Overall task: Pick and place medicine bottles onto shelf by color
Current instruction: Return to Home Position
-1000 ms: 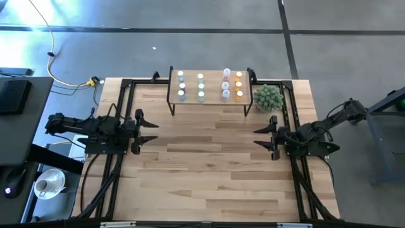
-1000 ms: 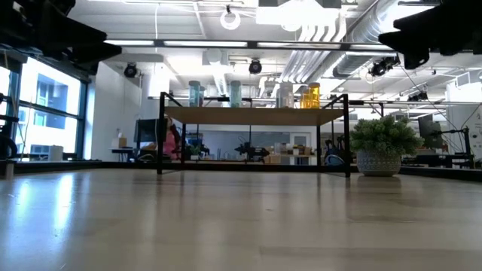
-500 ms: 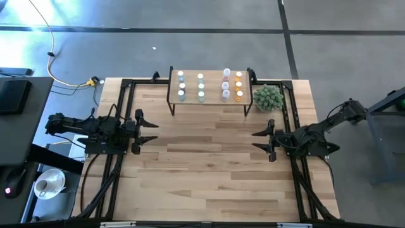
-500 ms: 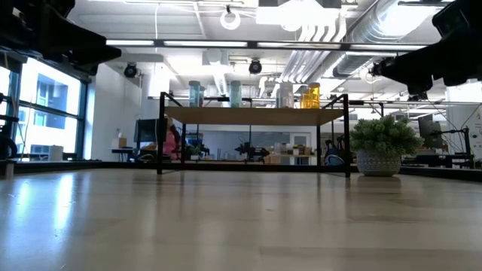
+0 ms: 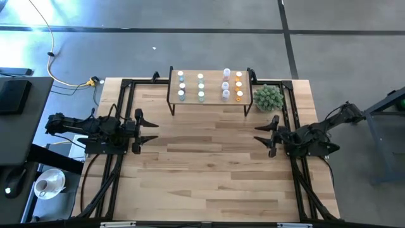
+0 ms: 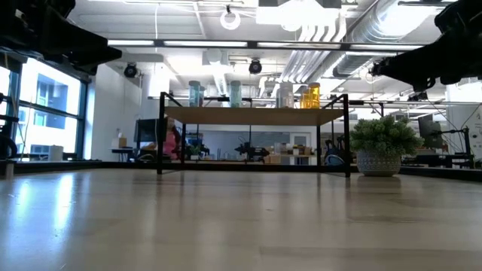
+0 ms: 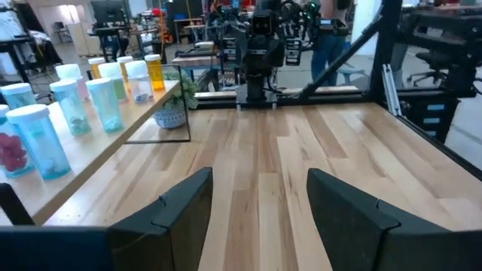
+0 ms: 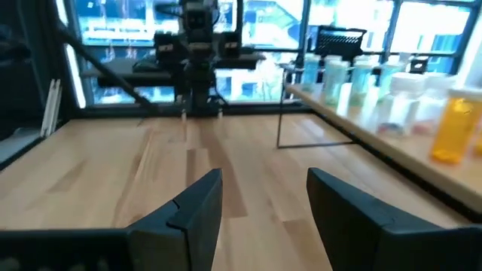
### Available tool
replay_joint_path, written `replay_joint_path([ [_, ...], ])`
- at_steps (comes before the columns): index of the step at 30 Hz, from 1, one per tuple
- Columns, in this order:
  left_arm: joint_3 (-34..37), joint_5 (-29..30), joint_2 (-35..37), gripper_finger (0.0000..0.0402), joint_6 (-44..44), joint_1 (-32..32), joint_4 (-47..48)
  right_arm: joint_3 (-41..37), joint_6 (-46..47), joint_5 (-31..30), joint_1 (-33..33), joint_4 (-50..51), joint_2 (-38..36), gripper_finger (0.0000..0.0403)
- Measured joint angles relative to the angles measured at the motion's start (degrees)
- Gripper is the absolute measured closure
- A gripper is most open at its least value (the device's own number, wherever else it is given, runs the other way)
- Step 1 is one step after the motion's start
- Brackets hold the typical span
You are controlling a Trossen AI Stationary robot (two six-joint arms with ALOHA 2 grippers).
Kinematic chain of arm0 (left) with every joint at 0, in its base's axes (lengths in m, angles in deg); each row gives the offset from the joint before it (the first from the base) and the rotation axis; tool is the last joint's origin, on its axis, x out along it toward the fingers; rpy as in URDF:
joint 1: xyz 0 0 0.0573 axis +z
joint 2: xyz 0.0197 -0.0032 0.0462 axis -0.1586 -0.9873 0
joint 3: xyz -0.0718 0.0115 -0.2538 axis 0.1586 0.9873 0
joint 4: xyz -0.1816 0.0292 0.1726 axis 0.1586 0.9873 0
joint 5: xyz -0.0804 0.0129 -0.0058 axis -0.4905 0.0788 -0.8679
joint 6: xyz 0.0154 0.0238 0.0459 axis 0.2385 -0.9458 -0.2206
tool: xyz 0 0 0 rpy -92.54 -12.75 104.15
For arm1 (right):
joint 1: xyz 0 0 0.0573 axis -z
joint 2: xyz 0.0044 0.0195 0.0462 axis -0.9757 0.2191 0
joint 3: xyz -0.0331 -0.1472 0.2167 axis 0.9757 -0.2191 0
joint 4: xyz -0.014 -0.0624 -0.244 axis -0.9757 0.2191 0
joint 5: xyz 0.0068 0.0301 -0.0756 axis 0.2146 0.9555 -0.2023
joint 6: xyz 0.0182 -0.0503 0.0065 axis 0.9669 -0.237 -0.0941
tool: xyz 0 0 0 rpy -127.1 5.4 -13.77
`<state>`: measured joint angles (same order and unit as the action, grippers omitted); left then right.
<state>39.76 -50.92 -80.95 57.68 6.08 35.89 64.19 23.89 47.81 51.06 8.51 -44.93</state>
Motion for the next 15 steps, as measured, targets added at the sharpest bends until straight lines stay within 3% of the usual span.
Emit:
replay_joint_path([
  [5, 0.0, 2.1, 0.0, 0.0195, 3.0, 0.0, -3.3, 1.4, -1.0, -0.3, 0.0, 6.1, -9.9, 0.0217],
  [15, 0.0, 3.8, 1.0, 0.0195, 7.2, 0.0, 0.1, 1.3, 2.9, -2.2, 0.8, 8.9, -10.1, 0.0217],
])
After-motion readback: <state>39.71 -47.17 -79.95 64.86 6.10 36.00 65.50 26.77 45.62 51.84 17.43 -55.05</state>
